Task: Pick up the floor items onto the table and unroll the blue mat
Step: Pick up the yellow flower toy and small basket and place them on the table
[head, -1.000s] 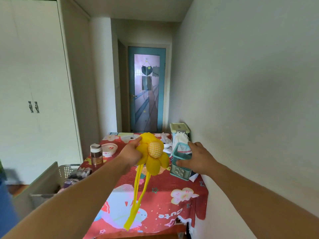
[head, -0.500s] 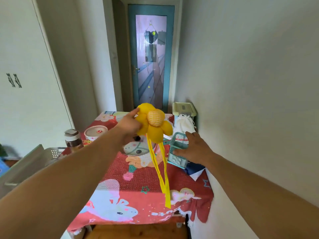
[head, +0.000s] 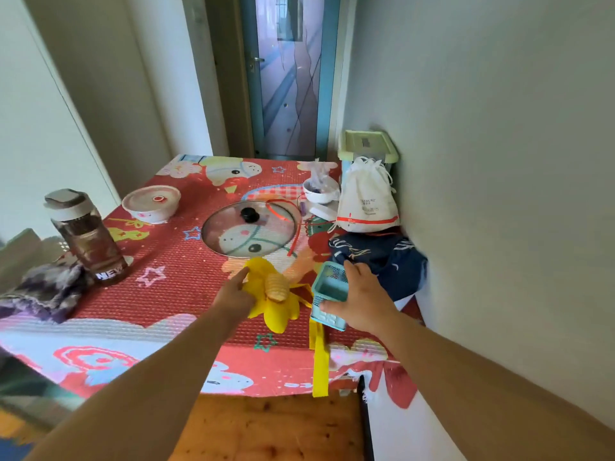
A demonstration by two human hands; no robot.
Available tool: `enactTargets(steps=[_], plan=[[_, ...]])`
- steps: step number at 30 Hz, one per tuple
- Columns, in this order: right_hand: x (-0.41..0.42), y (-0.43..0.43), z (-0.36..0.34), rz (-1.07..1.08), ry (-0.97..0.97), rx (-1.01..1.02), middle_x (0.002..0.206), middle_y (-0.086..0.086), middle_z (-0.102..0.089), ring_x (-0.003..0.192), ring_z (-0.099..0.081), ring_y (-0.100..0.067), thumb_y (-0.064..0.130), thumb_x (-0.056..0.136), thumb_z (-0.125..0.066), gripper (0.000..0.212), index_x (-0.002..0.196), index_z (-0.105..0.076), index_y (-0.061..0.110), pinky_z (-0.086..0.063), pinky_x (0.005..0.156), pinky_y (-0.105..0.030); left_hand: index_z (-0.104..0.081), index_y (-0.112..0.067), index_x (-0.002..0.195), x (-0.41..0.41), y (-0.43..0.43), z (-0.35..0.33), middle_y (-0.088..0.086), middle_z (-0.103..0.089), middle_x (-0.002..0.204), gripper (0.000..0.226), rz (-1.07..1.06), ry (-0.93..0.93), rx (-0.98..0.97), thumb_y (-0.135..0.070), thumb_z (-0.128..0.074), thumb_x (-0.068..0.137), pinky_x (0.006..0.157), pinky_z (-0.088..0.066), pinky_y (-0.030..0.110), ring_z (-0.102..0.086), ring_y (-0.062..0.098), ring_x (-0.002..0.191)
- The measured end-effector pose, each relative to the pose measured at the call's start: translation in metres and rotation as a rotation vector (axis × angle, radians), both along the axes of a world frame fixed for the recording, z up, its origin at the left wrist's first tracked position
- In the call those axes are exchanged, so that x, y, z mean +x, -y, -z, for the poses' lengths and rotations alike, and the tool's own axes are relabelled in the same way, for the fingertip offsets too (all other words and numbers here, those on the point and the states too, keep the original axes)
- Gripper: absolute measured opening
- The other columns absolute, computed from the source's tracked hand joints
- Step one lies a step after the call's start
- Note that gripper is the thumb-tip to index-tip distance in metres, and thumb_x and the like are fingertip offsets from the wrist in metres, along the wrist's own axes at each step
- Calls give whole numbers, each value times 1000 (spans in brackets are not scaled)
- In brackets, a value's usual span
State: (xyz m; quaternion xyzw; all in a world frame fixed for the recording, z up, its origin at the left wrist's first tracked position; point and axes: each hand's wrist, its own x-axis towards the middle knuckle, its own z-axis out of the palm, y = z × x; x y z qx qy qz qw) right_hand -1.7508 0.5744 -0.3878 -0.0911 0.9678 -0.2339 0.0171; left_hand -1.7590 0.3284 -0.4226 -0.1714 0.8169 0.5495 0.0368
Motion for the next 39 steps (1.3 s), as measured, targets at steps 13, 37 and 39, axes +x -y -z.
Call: enactTargets(steps=[13, 37, 39], plan=[[-13, -9, 41, -29, 56, 68, 153, -11, -16, 140, -17, -26, 57, 75, -67, 106, 149, -7, 10, -21, 114, -37, -18, -6, 146, -8, 9, 48, 25, -25, 148, 75, 228, 145, -425, -5, -56, 82, 105, -37, 44, -35, 38, 131], [230, 44, -171, 34, -66, 48, 157, -5, -21, 143, -21, -22, 61, 79, -61, 95, 149, -17, 14, -21, 115, -35, -28, -25, 144, 225, 33, -217, 12, -42, 145, 73, 577, -175, -486, -33, -66, 82, 101, -38, 31, -42, 30, 130], [268, 58, -177, 39, -72, 28, 155, -5, -25, 141, -25, -22, 63, 76, -62, 96, 148, -20, 16, -24, 115, -37, -36, -21, 141, 264, 46, -221, 8, -44, 143, 65, 612, -238, -496, -27, -66, 83, 83, -32, 14, -43, 26, 128]])
